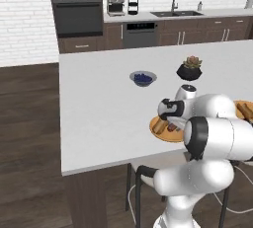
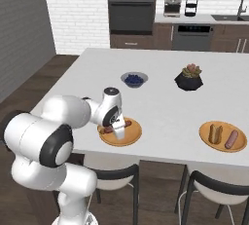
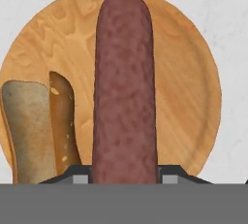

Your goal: Place one bun and one sausage from the bowl on each plate.

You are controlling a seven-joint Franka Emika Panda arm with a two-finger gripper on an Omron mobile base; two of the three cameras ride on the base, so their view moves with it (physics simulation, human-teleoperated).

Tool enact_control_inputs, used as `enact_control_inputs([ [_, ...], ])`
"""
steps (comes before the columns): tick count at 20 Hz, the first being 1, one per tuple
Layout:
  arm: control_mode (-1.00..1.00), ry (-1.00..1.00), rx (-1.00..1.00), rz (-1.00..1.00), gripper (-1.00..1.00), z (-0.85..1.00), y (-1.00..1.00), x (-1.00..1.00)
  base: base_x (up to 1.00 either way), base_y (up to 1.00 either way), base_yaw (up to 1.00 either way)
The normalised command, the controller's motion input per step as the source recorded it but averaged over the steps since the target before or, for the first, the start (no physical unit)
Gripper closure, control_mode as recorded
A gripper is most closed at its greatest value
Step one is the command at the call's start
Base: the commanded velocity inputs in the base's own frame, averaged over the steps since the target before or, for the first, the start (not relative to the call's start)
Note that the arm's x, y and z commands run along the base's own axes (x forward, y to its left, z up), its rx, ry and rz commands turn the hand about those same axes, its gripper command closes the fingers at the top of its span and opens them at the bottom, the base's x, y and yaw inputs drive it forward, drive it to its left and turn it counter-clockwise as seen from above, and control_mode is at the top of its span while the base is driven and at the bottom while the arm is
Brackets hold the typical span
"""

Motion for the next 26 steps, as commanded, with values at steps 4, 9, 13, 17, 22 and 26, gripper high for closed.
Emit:
enact_control_inputs([
  [4,-1.00,0.00,0.00,0.00,1.00,-0.15,-0.21,0.15,0.00,0.00,0.00],
  [9,-1.00,0.00,0.00,0.00,1.00,-0.07,-0.02,0.02,0.00,0.00,0.00],
  [13,-1.00,0.00,0.00,0.00,-1.00,-0.08,0.02,0.04,0.00,0.00,0.00],
  [17,-1.00,0.00,0.00,0.00,-1.00,0.00,0.00,0.00,0.00,0.00,0.00],
  [22,-1.00,0.00,0.00,0.00,-1.00,0.00,0.00,0.05,0.00,0.00,0.00],
  [26,-1.00,0.02,0.00,0.00,-1.00,0.09,0.00,-0.03,0.00,0.00,0.00],
])
